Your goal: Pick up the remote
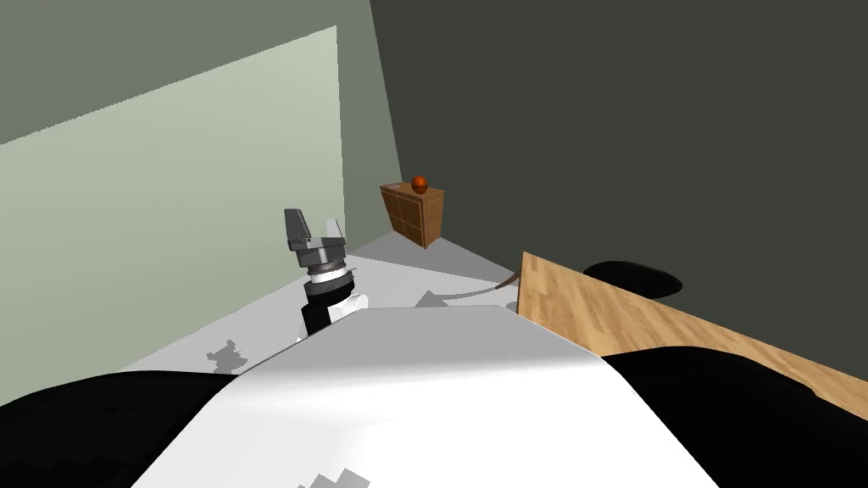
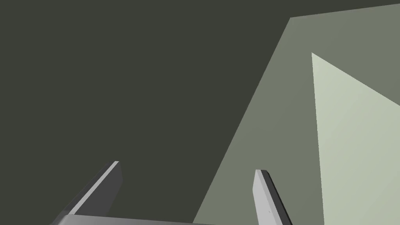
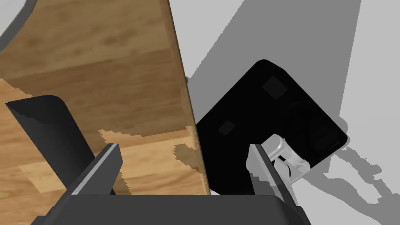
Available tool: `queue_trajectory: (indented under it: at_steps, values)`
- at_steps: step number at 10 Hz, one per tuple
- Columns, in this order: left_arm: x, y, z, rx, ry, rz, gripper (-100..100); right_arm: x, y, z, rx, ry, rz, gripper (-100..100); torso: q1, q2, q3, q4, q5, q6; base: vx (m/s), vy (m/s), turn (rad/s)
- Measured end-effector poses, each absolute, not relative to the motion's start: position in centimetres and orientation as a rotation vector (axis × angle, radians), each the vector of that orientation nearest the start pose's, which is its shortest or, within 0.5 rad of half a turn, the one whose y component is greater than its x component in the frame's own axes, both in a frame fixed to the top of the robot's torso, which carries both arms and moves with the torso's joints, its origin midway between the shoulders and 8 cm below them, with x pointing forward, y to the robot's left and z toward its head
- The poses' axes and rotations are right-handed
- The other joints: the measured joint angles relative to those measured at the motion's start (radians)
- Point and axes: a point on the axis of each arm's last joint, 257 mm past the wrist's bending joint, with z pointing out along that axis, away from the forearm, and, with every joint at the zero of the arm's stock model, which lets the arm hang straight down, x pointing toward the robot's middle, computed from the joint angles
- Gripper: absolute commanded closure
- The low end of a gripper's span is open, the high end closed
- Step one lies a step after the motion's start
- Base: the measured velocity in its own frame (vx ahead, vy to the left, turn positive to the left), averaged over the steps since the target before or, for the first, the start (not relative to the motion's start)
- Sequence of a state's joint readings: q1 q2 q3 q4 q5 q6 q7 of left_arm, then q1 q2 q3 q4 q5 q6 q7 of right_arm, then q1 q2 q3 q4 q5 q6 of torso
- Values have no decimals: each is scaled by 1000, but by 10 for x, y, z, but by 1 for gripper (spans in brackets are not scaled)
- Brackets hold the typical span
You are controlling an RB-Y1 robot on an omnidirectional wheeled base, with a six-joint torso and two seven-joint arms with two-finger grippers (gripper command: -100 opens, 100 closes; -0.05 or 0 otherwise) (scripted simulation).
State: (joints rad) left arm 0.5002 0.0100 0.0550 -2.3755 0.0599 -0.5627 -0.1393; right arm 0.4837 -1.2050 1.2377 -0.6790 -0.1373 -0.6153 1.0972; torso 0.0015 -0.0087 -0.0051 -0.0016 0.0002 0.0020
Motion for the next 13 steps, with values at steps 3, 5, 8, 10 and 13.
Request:
queue_trajectory:
  at_steps: [3,5,8,10,13]
  values:
    - [307,294,78,-505,503,-1187,0,-165,-619,-479,-1125,2974,38,-100,-2,0,1,0,0,-1,147,-41,201]
    - [306,294,78,-505,503,-1187,0,-160,-619,-483,-1143,2957,33,0,0,3,1,0,0,1,52,-18,16]
    - [307,294,78,-505,503,-1187,0,-159,-616,-488,-1105,2961,36,-100,2,15,9,3,0,1,-85,2,247]
    - [307,294,78,-505,503,-1187,0,-160,-610,-492,-1062,2969,42,-100,3,17,10,4,1,2,-95,1,177]
    - [307,294,78,-505,503,-1187,0,-159,-607,-496,-1008,2976,38,-100,2,15,9,3,0,2,-72,10,121]
